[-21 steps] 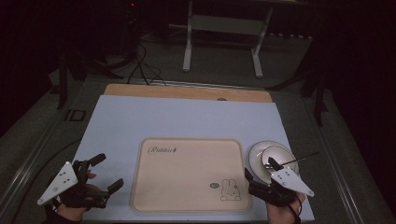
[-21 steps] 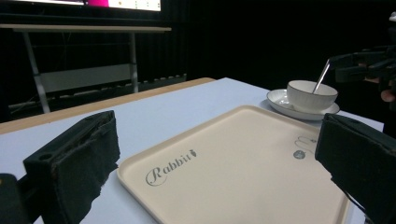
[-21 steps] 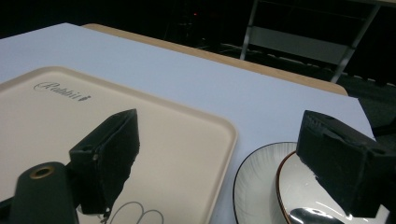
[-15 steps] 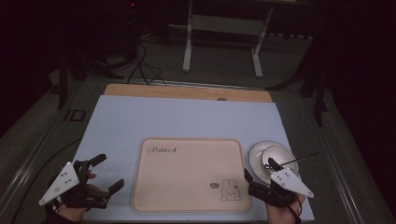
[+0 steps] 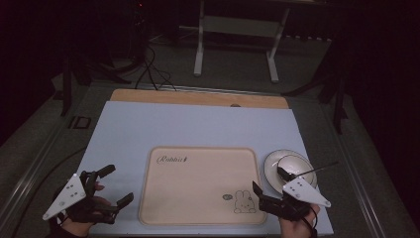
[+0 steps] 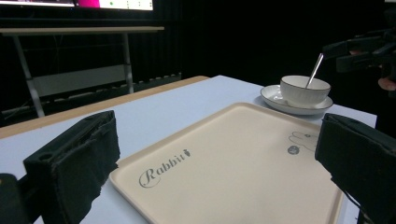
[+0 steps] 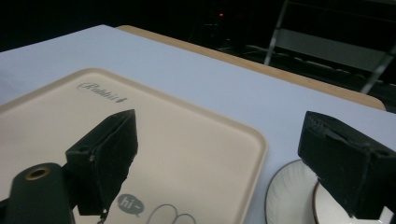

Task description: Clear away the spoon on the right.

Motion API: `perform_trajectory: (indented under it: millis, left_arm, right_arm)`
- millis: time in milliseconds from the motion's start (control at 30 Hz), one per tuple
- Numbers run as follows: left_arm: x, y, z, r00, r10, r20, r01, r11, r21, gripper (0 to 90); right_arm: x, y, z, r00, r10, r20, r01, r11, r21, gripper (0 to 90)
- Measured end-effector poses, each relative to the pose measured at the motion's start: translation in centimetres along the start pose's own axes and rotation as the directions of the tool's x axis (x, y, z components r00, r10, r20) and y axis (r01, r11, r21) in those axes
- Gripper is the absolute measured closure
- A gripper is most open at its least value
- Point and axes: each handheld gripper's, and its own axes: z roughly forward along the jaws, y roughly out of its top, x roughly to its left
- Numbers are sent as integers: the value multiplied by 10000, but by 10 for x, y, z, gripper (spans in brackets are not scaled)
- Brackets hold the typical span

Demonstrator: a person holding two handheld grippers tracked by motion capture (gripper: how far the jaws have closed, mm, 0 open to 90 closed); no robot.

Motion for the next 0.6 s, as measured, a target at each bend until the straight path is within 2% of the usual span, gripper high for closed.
perform_trajectory:
  millis: [100, 300, 600]
  left_arm:
    - [0, 0, 0, 10000, -7, -18, 7, 10000, -1, 0]
    - [1, 0, 0, 10000, -34, 14, 34, 10000, 5, 0]
    - [1, -1, 1, 10000, -33, -7, 33, 10000, 41, 0]
  right_arm:
    - [3, 8, -2, 9996, -240, -155, 241, 9997, 26, 118]
    - [3, 24, -9, 9949, -1009, 89, 1010, 9947, -177, 119]
    - [-11, 42, -15, 9957, -899, 213, 911, 9935, -678, 119]
